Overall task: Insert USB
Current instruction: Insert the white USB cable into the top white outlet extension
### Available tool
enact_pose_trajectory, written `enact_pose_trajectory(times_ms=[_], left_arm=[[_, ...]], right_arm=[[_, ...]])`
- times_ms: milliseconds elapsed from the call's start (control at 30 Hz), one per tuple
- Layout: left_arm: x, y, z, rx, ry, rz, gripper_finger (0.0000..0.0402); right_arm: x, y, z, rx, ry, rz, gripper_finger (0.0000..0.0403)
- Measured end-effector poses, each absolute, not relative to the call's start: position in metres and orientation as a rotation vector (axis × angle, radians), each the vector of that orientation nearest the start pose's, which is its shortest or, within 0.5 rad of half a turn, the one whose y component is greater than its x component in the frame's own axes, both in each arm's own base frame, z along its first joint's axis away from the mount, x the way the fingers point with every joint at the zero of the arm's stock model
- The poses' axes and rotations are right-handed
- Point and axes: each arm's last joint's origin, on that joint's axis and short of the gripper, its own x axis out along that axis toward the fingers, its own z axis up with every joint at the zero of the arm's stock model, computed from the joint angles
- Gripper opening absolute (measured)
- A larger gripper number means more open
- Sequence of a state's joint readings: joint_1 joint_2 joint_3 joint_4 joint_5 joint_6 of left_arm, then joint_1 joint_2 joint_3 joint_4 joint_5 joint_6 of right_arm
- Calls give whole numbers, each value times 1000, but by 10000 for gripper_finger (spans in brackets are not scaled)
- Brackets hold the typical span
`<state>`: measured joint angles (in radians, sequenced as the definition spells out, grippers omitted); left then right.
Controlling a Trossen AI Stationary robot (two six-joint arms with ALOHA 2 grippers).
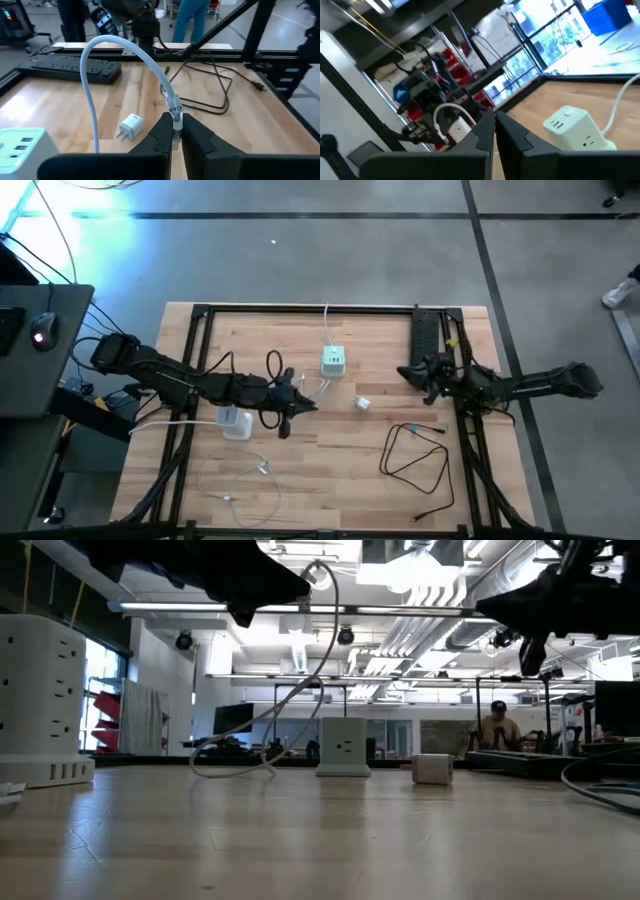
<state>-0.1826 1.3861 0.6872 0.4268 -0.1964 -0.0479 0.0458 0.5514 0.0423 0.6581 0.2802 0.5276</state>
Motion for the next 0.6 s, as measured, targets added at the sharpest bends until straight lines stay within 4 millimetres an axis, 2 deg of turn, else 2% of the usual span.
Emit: enact_pose_trajectory(times_ms=[200, 300, 433, 600], left_arm=[[287, -45, 226, 3, 263, 31, 0], [287, -46, 226, 3, 264, 22, 0], [287, -46, 226, 2, 264, 21, 1], [286, -49, 224, 4, 277, 11, 1]], right_arm=[[146, -1, 177, 364, -52, -228, 0], [148, -1, 172, 329, 0, -245, 0], [150, -5, 186, 281, -93, -266, 0], [151, -5, 191, 281, -126, -263, 0]])
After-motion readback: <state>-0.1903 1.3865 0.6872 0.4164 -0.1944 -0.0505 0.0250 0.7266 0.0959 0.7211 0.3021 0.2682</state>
